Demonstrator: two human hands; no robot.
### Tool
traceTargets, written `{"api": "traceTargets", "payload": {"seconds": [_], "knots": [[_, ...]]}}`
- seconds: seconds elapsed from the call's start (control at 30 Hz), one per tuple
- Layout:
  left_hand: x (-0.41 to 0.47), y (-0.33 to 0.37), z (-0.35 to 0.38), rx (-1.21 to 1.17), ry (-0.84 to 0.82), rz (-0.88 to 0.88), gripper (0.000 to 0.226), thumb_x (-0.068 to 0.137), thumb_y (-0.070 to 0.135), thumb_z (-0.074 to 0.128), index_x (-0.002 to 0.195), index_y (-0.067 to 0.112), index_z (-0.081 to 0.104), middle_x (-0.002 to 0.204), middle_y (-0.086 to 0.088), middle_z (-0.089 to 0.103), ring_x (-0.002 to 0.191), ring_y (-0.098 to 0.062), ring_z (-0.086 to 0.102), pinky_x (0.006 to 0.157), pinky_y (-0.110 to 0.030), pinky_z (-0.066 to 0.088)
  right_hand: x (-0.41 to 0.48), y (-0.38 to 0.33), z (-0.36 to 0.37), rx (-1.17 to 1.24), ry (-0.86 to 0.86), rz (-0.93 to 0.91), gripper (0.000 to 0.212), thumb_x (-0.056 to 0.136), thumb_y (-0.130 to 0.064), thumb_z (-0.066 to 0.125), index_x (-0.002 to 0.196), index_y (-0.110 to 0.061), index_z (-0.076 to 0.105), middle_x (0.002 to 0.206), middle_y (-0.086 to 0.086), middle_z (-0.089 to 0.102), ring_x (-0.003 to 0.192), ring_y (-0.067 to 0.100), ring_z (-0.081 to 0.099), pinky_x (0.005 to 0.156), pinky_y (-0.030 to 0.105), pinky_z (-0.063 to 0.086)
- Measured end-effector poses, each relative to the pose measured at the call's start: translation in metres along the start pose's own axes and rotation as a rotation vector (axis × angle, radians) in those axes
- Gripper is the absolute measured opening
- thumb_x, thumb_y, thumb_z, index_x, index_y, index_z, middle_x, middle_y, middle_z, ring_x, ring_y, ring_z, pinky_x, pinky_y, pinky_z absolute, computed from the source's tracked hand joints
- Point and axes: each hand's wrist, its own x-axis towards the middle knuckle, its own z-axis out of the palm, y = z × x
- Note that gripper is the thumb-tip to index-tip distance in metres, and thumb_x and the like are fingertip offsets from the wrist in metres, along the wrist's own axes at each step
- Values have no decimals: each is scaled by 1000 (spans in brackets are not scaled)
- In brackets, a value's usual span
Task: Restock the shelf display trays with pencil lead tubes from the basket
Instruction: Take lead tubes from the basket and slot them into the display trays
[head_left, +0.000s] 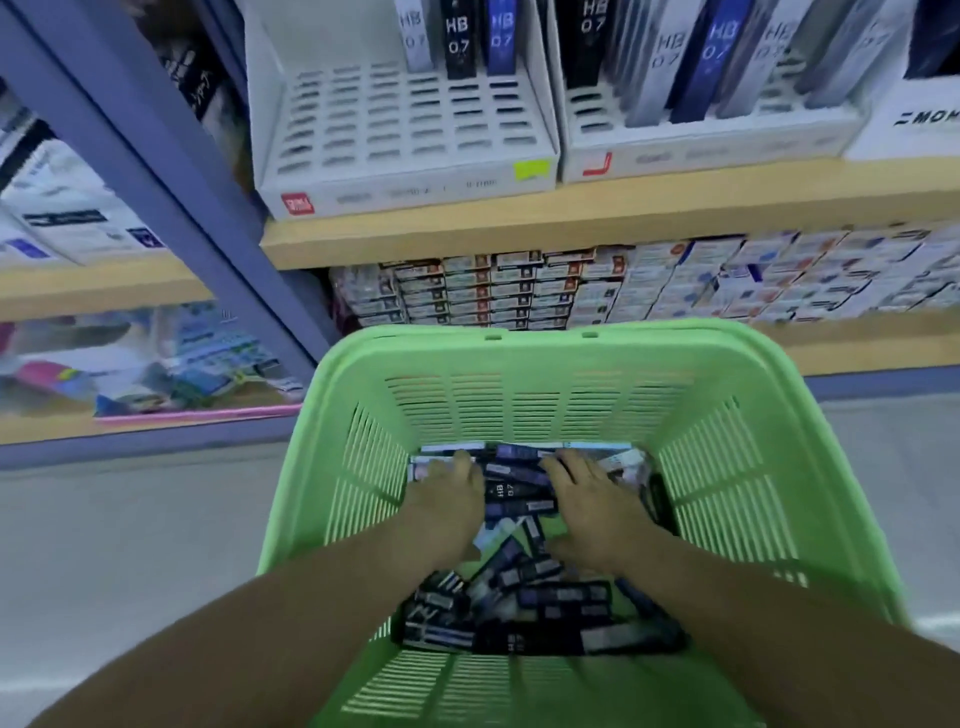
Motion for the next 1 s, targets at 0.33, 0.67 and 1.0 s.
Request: {"api": "traceTargets", "payload": {"seconds": [0.33, 0.67, 1.0], "knots": [[9, -4, 7, 151, -13, 6, 83, 79, 15, 73, 143, 2, 22, 142, -19, 29, 131, -37, 32, 102, -50, 37, 17, -19, 11, -63, -28, 49, 79, 80, -59, 66, 141, -22, 32, 138, 5, 36, 130, 28, 35, 102, 52, 35], [9, -17, -18, -218, -23, -4, 24, 92, 22, 56, 72, 16, 44, 72, -2, 49, 70, -21, 50, 66, -27, 40, 20, 0, -15, 464, -147, 226, 24, 88, -18, 62, 104, -4, 52, 86, 12, 59, 71, 24, 54, 57, 26, 42], [-23, 13, -62, -1584, -189, -68, 21, 97, 21, 55, 108, 3, 57, 97, -18, 67, 83, -29, 66, 83, -42, 54, -21, -21, -58, 1772, -146, 492, 20, 93, -6, 52, 75, -11, 49, 57, 3, 44, 43, 12, 34, 38, 20, 24]]}}
